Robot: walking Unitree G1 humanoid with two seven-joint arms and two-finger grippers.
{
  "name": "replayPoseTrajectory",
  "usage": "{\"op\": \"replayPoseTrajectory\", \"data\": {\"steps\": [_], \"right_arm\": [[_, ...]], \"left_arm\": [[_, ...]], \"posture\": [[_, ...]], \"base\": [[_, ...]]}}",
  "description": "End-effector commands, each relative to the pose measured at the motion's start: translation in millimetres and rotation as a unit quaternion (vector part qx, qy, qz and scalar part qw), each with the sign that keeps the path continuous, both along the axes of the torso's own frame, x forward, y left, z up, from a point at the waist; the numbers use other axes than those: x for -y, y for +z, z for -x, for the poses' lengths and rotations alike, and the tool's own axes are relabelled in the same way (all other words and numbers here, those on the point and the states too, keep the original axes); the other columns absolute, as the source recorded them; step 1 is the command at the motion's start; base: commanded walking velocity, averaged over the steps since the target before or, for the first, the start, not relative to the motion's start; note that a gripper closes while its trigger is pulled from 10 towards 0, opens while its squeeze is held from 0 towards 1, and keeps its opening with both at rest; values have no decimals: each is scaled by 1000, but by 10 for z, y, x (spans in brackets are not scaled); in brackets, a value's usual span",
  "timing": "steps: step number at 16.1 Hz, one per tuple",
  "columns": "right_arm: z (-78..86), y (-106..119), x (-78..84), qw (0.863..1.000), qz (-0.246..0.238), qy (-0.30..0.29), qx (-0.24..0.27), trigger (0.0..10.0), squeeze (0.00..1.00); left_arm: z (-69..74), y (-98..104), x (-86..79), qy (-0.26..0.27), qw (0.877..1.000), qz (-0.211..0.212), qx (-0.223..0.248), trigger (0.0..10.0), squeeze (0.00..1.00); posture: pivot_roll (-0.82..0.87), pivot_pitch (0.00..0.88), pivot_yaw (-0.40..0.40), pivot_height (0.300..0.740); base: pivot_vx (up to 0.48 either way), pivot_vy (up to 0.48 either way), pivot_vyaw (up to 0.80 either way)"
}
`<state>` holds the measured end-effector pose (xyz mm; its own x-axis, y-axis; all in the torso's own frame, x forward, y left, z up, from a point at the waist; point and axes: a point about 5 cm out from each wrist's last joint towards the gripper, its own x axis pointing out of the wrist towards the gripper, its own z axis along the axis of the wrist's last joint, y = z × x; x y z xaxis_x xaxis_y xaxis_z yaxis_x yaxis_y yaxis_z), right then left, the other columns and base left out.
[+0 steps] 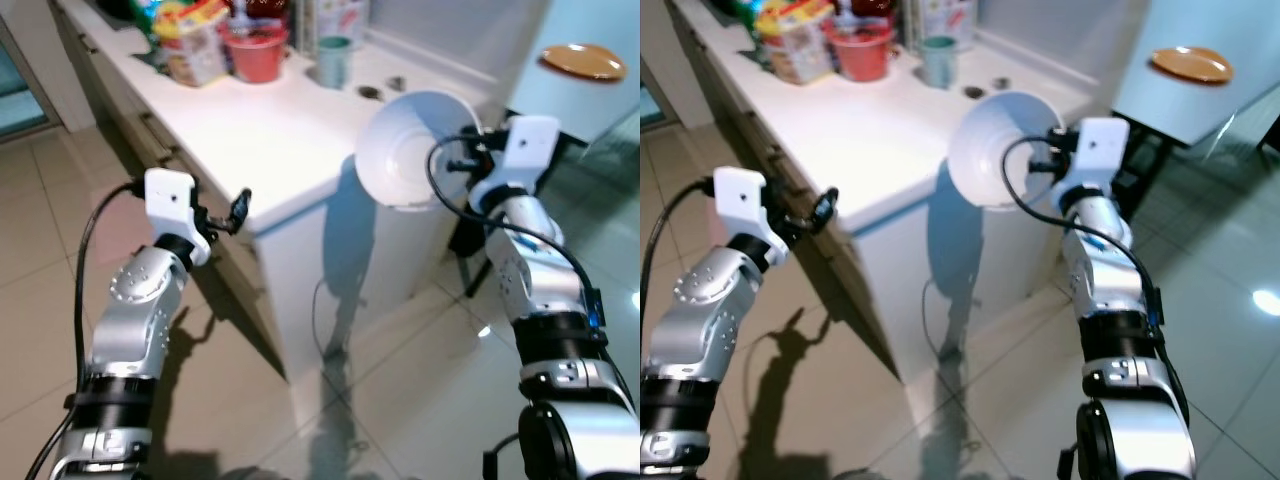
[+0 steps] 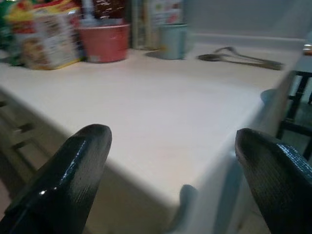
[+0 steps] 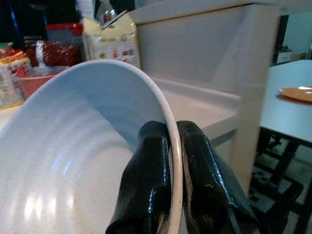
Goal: Setting the table
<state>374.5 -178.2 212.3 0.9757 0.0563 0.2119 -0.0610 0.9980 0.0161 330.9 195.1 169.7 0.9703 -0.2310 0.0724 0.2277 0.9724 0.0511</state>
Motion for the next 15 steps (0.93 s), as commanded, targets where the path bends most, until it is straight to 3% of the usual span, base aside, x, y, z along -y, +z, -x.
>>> {"op": "replayPoseTrajectory", "data": {"steps": [1, 7, 15], "right_arm": [[8, 80, 77, 1000, -2, -12, 20, 0, 0], [11, 59, 51, 1000, -1, -9, 19, 0, 0], [0, 36, 8, 1000, 4, 1, 14, 0, 0]], "left_arm": [[-15, -14, 33, 0, 1000, -10, -4, 10000, 0], [-30, -49, -14, 18, 999, -27, -11, 10000, 0], [-23, -47, 18, 24, 999, -35, -1, 10000, 0]], "posture": [[25, 16, 48, 740], [27, 21, 54, 740], [33, 31, 48, 740]], "base": [[296, -371, 0], [302, -369, 0], [0, 0, 0]]}}
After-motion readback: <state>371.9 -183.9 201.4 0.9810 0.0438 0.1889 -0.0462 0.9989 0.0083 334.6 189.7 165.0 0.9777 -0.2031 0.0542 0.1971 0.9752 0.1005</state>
